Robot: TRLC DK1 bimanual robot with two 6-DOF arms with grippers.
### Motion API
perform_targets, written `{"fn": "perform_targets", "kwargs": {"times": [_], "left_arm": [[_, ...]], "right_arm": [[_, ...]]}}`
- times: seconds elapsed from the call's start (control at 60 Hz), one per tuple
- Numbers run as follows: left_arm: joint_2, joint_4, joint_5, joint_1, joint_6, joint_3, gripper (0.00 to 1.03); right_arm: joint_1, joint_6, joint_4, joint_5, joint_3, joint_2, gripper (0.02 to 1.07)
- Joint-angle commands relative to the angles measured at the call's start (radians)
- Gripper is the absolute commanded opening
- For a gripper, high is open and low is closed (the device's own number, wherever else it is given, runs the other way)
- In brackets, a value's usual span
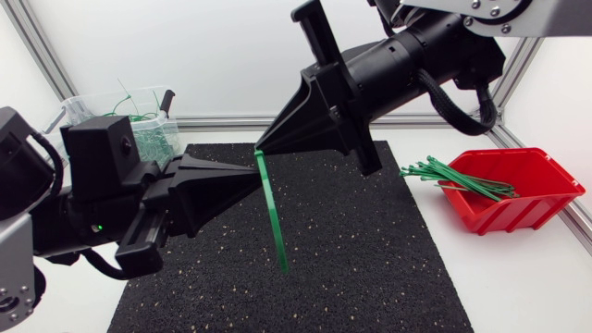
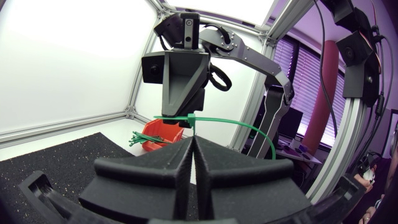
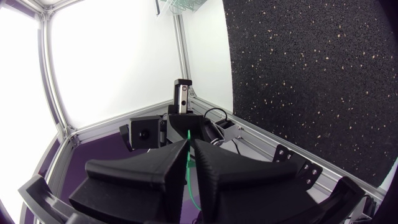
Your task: Take a green cable tie from the red box, thread the tail through the head to close it, then place it in the transparent bin on the left.
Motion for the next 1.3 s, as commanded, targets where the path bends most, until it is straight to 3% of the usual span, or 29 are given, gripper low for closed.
{"fn": "perform_targets", "kwargs": {"times": [0.0, 0.5, 1.05, 1.283], "left_arm": [[-0.012, 0.008, 0.008, -0.003, -0.022, 0.014, 0.04], [-0.027, -0.006, 0.009, -0.055, -0.022, 0.009, 0.04], [-0.055, -0.017, 0.009, -0.06, -0.024, 0.006, 0.04], [-0.046, -0.018, 0.008, -0.031, -0.021, 0.006, 0.04]], "right_arm": [[0.005, 0.002, -0.006, 0.009, -0.019, -0.014, 0.08], [0.029, 0.008, 0.017, 0.047, -0.027, 0.057, 0.08], [0.052, 0.011, 0.033, 0.117, -0.038, 0.138, 0.08], [0.065, -0.001, 0.031, 0.113, -0.036, 0.066, 0.08]]}}
